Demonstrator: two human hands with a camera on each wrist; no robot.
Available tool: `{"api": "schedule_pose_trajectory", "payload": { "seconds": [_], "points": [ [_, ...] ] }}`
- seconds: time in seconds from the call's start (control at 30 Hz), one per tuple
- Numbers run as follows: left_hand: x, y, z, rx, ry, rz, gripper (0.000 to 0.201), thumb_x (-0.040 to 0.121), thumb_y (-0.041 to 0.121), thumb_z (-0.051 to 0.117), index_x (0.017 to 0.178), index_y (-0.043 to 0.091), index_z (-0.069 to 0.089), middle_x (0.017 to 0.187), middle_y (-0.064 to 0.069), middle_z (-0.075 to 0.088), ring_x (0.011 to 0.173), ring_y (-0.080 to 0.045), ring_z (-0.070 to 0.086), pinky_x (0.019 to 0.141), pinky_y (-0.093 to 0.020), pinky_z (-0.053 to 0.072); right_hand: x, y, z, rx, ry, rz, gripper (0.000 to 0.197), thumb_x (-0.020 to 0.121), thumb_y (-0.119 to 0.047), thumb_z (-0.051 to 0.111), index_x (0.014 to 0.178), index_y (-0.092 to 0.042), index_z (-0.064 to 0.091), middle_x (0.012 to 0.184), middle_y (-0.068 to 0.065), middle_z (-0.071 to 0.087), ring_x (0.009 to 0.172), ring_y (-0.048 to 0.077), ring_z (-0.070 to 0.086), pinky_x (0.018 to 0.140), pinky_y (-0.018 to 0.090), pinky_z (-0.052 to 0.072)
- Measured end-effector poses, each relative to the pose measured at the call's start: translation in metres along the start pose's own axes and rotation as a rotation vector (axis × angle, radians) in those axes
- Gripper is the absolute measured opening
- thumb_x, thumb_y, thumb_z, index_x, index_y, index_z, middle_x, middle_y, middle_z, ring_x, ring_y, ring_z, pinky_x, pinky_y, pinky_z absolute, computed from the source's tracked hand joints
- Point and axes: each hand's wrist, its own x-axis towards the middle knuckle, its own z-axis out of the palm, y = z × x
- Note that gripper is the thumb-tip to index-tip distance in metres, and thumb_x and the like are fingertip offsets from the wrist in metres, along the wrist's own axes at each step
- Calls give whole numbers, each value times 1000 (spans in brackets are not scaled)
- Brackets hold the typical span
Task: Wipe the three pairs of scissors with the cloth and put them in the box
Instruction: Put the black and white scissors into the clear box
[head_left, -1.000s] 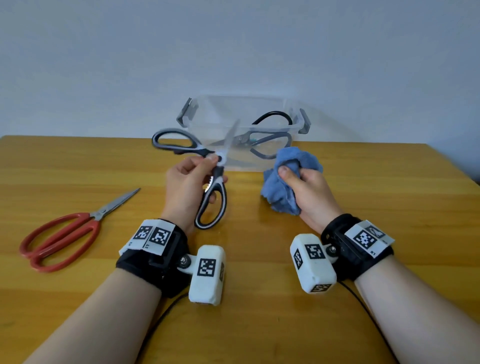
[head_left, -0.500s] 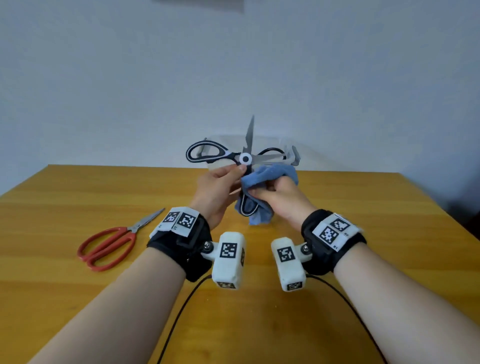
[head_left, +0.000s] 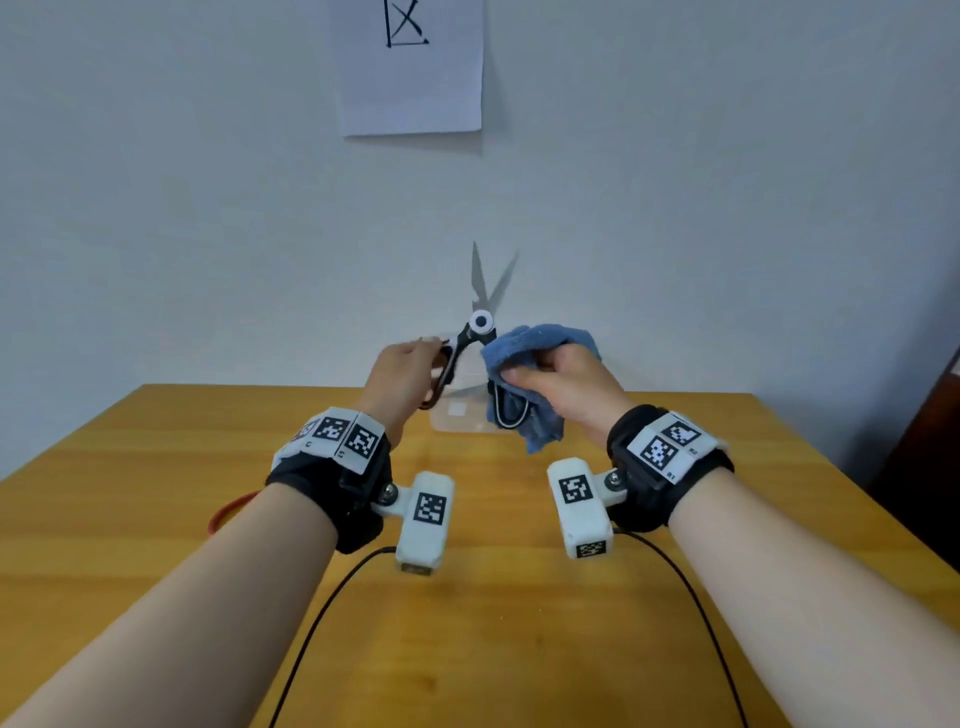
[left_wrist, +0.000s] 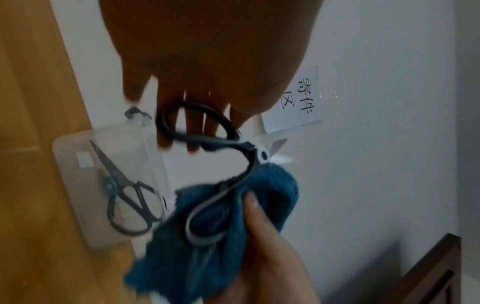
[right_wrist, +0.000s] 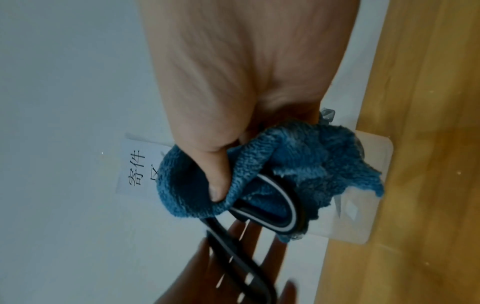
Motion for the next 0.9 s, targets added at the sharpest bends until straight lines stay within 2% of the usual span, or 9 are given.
{"api": "schedule_pose_trajectory", "payload": {
  "seconds": [0.07,0.17,0.23,0.33,0.5,0.63,0.73,0.83,0.9],
  "points": [
    [-14,6,7,-61,-157,-59,36,111,31,39,99,17,70,93,-1,75,91,-25,69,80,-35,57,0,-5,1,52,43,10,33,92,-32,73,115,-8,72,109,4,75,105,20,70,100,45,54],
    [-17,10,13,-53,-269,-25,39,111,32,35,107,17,71,99,-3,77,88,-23,71,87,-45,60,-1,-2,1,156,84,56,23,93,-26,72,106,-8,74,105,10,76,102,24,71,99,48,54],
    [-11,10,12,62,-276,5,35,109,38,44,112,18,72,108,-1,75,94,-20,70,81,-38,60,0,3,-5,217,99,73,17,91,-26,74,98,-10,75,101,10,77,100,25,73,98,50,55],
    [2,2,12,198,-225,43,16,102,27,60,104,20,75,94,1,69,81,-13,64,67,-26,51,3,7,-13,226,118,93,25,89,-32,76,99,-9,76,100,10,78,99,26,73,97,50,56],
    [24,-11,26,-214,-97,-175,9,98,7,66,104,5,73,83,-4,76,68,-16,72,50,-22,51,16,21,-26,363,260,215,29,90,-40,73,90,-11,77,95,15,77,94,30,74,90,55,58],
    [59,-16,46,-531,48,-389,9,96,-4,65,87,-4,63,67,-12,72,69,-22,73,54,-27,62,31,35,-35,404,300,292,24,92,-37,72,88,-13,76,95,13,77,96,30,73,93,53,57],
    [86,-18,63,-712,-37,-530,24,104,-3,51,80,-5,57,79,-17,62,77,-25,64,70,-30,62,43,43,-39,424,294,306,23,90,-37,73,93,-14,77,97,12,77,97,30,73,92,53,58],
    [105,-17,76,-834,-90,-603,26,108,1,42,87,-5,57,91,-18,56,81,-28,61,62,-29,61,50,49,-43,445,288,332,23,92,-37,72,99,-15,75,101,12,76,99,31,72,89,51,59],
    [112,-16,83,-901,-135,-615,22,109,4,42,102,-7,60,99,-19,59,84,-28,63,62,-33,63,54,55,-46,472,299,340,22,92,-35,72,101,-15,74,104,12,76,99,30,71,89,50,59]
  ]
}}
